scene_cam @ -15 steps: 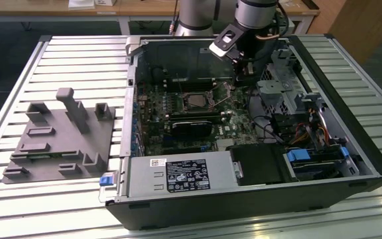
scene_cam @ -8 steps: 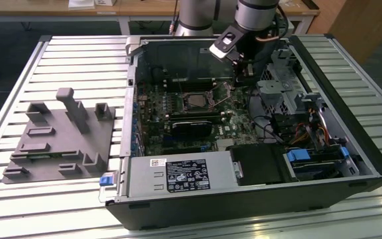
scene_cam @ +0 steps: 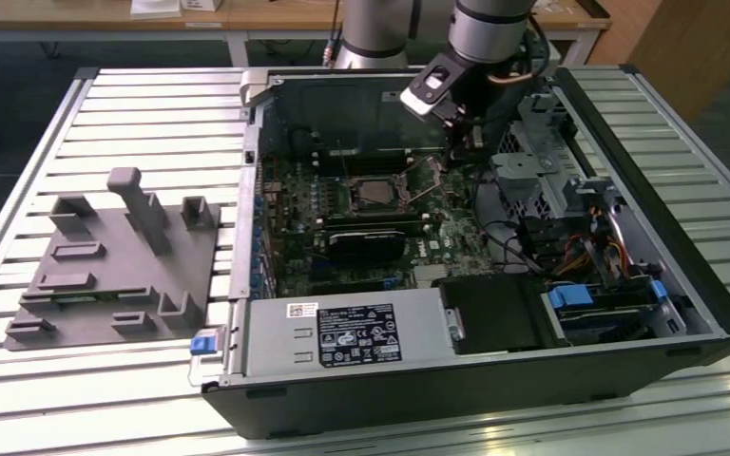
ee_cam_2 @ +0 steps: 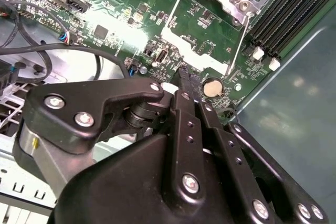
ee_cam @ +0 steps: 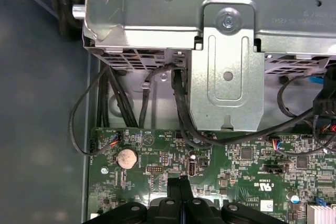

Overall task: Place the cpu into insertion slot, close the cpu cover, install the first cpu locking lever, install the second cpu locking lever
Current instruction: 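Close the cpu cover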

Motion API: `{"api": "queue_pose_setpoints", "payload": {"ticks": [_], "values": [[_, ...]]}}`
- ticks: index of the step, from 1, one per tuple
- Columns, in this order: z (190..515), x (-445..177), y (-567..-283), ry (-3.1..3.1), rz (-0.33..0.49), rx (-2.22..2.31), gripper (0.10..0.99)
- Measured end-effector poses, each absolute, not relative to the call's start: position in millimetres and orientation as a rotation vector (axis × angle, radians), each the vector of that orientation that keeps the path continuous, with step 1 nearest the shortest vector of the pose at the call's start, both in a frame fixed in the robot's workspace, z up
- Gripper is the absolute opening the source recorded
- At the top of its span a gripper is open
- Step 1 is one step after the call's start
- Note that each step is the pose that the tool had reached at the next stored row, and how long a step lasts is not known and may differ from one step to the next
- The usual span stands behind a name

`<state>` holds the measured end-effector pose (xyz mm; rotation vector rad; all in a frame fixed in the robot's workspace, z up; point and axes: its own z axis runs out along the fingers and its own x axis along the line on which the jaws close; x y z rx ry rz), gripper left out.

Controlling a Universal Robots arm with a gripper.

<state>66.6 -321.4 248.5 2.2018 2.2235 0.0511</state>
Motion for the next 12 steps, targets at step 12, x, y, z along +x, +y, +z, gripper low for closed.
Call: {"api": "queue_pose_setpoints", "payload": {"ticks": [12], "values": [[240.6,65.1,-320.1,2.228,0.042,2.206,0.106]]}}
